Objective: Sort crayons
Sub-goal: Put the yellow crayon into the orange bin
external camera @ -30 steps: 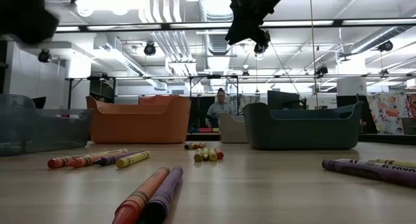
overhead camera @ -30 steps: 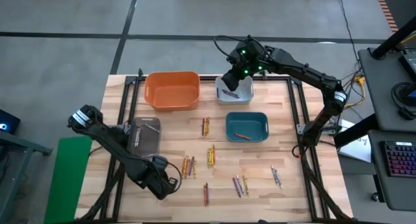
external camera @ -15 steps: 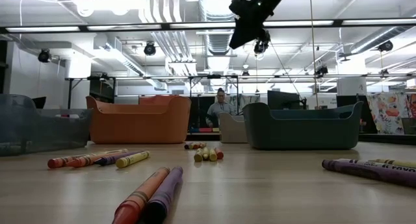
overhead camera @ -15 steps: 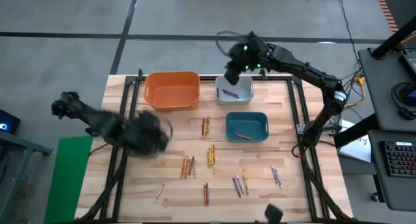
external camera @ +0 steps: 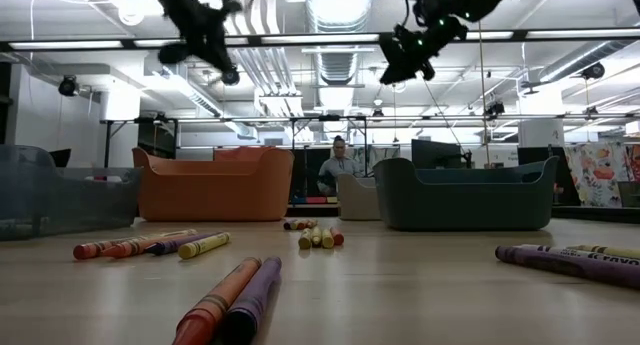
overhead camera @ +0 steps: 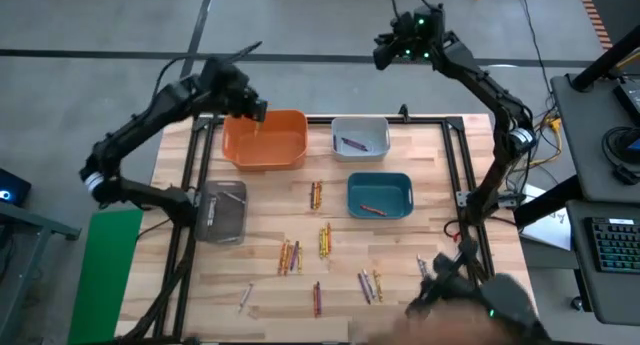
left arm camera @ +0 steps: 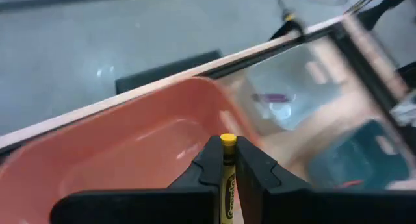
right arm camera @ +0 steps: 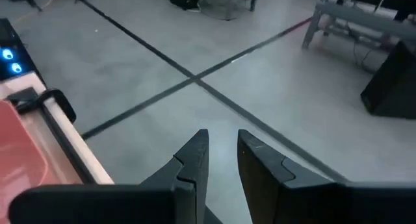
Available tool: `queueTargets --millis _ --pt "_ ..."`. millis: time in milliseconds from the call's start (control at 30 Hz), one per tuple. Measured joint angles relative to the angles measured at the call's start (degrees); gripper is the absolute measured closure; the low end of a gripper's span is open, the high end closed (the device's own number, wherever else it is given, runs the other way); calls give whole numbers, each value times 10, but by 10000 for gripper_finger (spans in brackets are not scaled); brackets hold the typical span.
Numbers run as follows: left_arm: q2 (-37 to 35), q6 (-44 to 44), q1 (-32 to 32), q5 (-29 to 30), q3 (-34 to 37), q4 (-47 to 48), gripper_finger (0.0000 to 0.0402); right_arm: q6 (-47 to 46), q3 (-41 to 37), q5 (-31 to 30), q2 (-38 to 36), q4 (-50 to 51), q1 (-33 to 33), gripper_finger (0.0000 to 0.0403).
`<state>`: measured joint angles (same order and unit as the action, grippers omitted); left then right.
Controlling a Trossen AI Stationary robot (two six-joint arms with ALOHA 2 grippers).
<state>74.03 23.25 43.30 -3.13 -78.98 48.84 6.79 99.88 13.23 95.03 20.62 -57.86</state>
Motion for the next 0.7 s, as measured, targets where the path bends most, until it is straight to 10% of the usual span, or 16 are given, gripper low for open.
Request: queueTargets --millis 167,700 --pt "91 -103 58 -78 0 11 402 -3 0 18 19 0 -27 333" --pt "264 -393 51 -64 -50 42 402 16 0 18 69 -11 -35 333"
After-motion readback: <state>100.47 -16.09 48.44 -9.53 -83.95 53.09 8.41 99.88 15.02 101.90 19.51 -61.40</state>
